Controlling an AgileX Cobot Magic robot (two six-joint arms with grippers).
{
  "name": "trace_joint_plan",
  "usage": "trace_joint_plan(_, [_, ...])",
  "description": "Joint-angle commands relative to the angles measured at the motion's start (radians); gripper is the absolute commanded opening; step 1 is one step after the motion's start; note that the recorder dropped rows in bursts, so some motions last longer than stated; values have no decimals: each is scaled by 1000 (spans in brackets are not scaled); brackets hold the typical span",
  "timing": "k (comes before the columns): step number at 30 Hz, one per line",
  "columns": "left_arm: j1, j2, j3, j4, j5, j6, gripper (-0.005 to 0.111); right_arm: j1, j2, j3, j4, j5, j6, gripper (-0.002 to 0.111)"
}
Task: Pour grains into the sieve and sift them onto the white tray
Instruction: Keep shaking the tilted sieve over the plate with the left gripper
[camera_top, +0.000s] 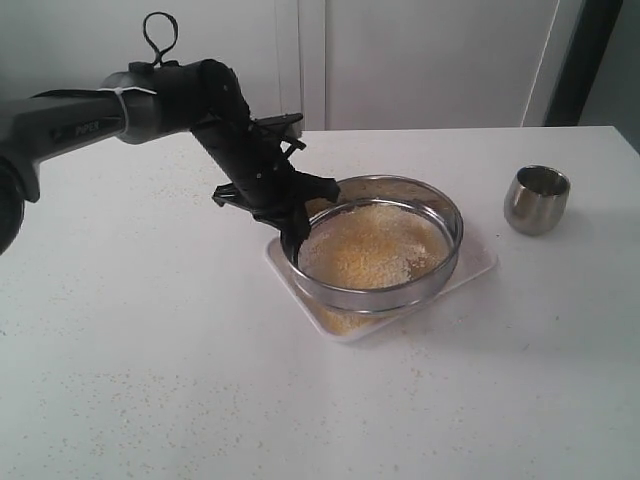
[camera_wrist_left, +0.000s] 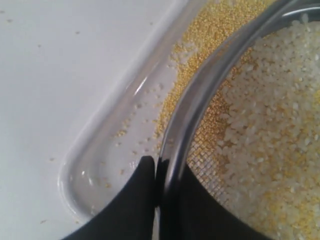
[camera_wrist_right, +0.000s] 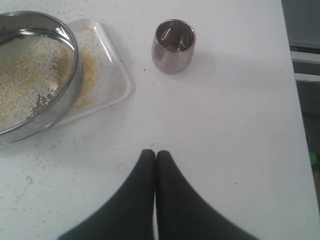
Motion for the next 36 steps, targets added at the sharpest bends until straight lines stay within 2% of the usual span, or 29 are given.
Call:
trace_joint_plan(1, [-1,-17,-5,53,-25,-86,0,-9,-6,3,-4,-14,2,0])
trace_joint_plan(3, [5,-15,-5,28,-27,-144,0,-9,-6,3,-4,-14,2,0])
trace_joint_plan(6, [-15,-15,-5,-69,-78,-30,0,-9,-6,3,-4,-14,2,0])
trace_joint_plan(8, [-22,-12,-5,-58,-130,5,0,-9,-6,3,-4,-14,2,0])
trace_joint_plan(11, [-2,-1,-5,13,-114,-120,0,-9,-6,3,-4,-14,2,0])
trace_joint_plan(13, [12,-6,-5,-14,-61,-163,0,-9,-6,3,-4,-14,2,0])
trace_joint_plan(15, [4,-23,-5,-67,-34,-64,0,-9,-6,3,-4,-14,2,0])
trace_joint_plan(17, [-7,-25,-5,-58,-102,23,0,-9,-6,3,-4,-14,2,0])
trace_joint_plan(20, [16,-11,-5,-2,-151,-97,0,-9,-6,3,-4,-14,2,0])
trace_joint_plan(23, [44,-4,-5,-39,-74,-161,0,-9,-6,3,-4,-12,2,0])
trace_joint_plan(26, [12,-10,-5,-200,-78,63,0,-9,-6,3,-4,-12,4,0])
trace_joint_plan(28, [-11,-14,-5,-175,-114,155,0,-9,-6,3,-4,-12,4,0])
trace_joint_plan(29, [-11,-14,-5,-131,-119,134,0,-9,-6,3,-4,-12,4,0])
trace_joint_plan(31, [19,-12,-5,4,-100,-22,0,-9,-6,3,-4,-12,4,0])
trace_joint_plan(33, [41,-10,-5,19,-47,-95,0,-9,-6,3,-4,-12,4,0])
trace_joint_plan(36, [13,-21,-5,-114,-31,93,0,-9,-6,3,-4,-12,4,0])
